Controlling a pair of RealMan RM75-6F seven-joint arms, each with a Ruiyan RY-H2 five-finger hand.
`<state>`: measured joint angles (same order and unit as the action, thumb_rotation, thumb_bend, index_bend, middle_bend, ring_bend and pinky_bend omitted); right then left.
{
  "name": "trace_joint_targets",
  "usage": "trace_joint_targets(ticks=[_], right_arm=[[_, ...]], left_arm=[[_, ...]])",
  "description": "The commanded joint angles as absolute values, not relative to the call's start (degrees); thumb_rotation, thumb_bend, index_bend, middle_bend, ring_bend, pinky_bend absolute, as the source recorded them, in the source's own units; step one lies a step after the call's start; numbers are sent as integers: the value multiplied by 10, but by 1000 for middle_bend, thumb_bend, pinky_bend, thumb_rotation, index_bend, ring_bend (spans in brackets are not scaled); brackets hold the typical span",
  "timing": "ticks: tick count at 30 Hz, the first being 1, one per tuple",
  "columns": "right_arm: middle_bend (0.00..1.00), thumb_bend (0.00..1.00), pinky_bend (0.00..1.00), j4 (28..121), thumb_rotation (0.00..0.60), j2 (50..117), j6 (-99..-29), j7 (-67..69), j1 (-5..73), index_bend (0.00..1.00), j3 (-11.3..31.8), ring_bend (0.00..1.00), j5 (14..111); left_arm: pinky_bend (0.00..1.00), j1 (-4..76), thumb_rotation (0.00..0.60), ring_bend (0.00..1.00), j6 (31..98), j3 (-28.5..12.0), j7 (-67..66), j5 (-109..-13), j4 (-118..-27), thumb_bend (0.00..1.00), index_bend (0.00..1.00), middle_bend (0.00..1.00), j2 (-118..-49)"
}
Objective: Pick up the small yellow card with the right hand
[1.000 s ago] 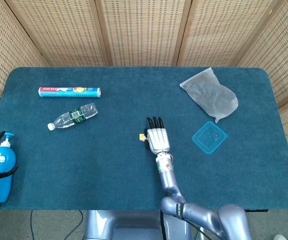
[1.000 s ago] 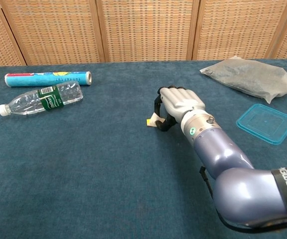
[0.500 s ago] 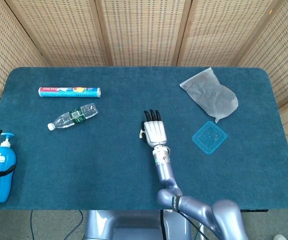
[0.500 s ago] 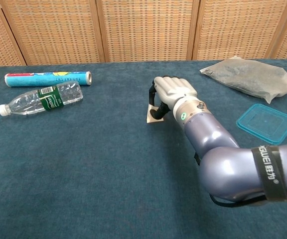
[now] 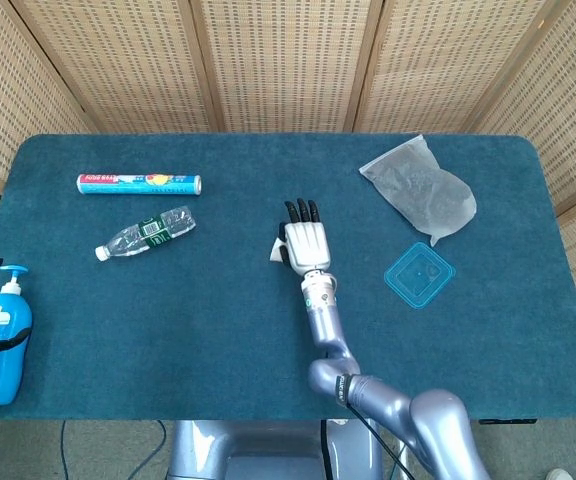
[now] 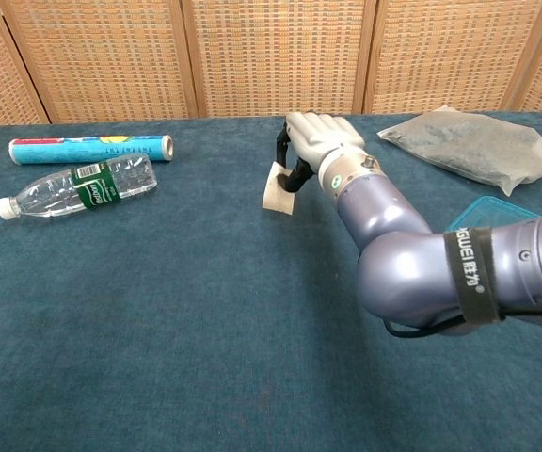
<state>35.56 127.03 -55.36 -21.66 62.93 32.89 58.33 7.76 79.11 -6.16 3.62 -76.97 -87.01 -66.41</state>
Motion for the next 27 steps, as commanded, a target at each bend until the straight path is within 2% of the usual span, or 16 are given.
trace_joint_targets(ticks=[1,8,12,18,27], right_arm=[[195,580,10,367,600,1260,-564,-210,629,739,332,4,585],[195,577,11,449,600,1213,-598,-198,585,737,329,4,580],[194,576,10,552,600,1161,-613,-172,529,737,328,4,567],[192,577,10,740,600,1048,-643,-135,429,736,318,4,556],[190,577,10,963,600,900,-706,-80,308,738,288,4,593]], left_arm=[[11,78,600,0,791,-62,36,-770,-870,185,0,0,-664],[11,77,600,0,796,-58,33,-777,-874,185,0,0,-664],[11,75,600,0,803,-56,28,-785,-878,185,0,0,-664],[11,70,600,0,822,-54,19,-799,-889,185,0,0,-663],[11,62,600,0,848,-46,3,-825,-904,185,0,0,-663]])
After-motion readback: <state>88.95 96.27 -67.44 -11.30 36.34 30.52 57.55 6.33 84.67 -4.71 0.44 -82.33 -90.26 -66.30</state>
